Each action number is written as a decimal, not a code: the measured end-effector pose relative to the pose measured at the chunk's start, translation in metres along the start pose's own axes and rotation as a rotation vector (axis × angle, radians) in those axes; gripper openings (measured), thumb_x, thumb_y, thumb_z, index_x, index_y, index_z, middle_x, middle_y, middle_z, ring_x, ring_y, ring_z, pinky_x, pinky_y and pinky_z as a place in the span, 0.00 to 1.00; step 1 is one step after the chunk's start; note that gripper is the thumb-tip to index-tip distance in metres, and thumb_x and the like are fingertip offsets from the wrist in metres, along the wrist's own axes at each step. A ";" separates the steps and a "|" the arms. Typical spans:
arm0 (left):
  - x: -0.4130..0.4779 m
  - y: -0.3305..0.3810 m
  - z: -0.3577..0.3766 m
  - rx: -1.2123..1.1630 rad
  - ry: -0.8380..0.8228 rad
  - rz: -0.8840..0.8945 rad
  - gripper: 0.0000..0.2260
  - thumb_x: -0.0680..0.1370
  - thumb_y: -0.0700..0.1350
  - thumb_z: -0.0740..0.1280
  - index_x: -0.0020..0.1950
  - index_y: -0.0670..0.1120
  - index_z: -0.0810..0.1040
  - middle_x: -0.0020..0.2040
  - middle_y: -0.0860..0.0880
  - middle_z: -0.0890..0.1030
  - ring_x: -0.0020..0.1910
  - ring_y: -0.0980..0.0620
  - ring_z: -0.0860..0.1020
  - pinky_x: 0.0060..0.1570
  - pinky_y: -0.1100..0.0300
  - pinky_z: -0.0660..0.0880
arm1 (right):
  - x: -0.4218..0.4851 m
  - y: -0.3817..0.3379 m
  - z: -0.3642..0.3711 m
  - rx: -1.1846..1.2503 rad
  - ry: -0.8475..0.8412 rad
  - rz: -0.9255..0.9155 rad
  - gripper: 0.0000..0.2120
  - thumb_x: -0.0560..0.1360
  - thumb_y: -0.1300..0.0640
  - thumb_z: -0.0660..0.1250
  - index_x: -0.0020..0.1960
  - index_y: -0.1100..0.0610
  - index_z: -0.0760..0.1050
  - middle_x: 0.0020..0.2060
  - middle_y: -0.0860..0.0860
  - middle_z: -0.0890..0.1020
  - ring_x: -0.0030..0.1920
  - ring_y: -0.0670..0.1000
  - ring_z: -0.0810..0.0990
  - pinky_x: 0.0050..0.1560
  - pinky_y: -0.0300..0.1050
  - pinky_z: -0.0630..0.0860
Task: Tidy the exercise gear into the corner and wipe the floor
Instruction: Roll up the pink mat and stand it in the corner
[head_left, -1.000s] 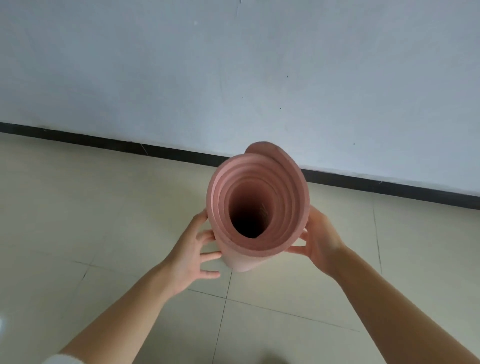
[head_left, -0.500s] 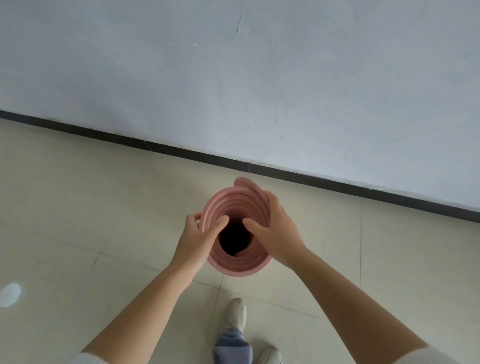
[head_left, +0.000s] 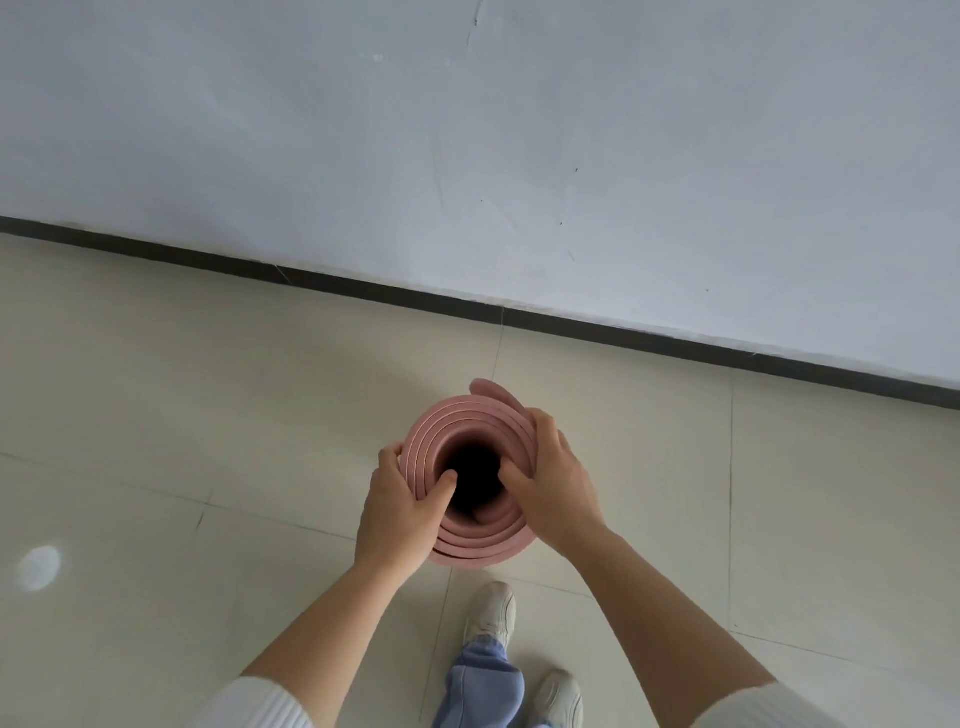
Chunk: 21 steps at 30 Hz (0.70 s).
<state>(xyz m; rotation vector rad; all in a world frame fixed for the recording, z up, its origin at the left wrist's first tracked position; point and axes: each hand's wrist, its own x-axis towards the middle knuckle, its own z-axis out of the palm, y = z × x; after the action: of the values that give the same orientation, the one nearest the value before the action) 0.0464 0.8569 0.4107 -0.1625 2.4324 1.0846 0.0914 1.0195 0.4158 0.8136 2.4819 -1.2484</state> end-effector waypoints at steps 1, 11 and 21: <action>0.005 0.001 -0.002 0.051 -0.008 -0.016 0.23 0.72 0.57 0.69 0.62 0.52 0.66 0.53 0.51 0.77 0.47 0.52 0.78 0.46 0.56 0.76 | 0.003 -0.004 0.001 -0.011 0.010 0.020 0.22 0.73 0.49 0.61 0.64 0.44 0.58 0.53 0.46 0.73 0.47 0.52 0.77 0.45 0.51 0.77; -0.010 0.027 -0.018 0.405 -0.197 -0.003 0.21 0.73 0.49 0.66 0.63 0.51 0.63 0.49 0.50 0.77 0.40 0.51 0.78 0.38 0.56 0.75 | -0.007 -0.012 -0.029 -0.182 -0.007 0.124 0.11 0.73 0.54 0.63 0.53 0.54 0.67 0.47 0.50 0.74 0.43 0.55 0.75 0.42 0.47 0.71; -0.059 0.155 0.061 0.467 -0.349 0.293 0.21 0.72 0.52 0.65 0.63 0.56 0.65 0.49 0.53 0.75 0.42 0.55 0.77 0.40 0.59 0.74 | -0.062 0.061 -0.178 -0.019 0.150 0.320 0.08 0.71 0.55 0.64 0.49 0.53 0.69 0.42 0.49 0.77 0.41 0.53 0.75 0.37 0.45 0.69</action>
<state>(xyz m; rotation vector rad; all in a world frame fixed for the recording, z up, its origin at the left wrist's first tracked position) 0.0757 1.0015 0.5067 0.5052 2.3486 0.5619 0.1829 1.1680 0.5108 1.2825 2.3452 -1.0838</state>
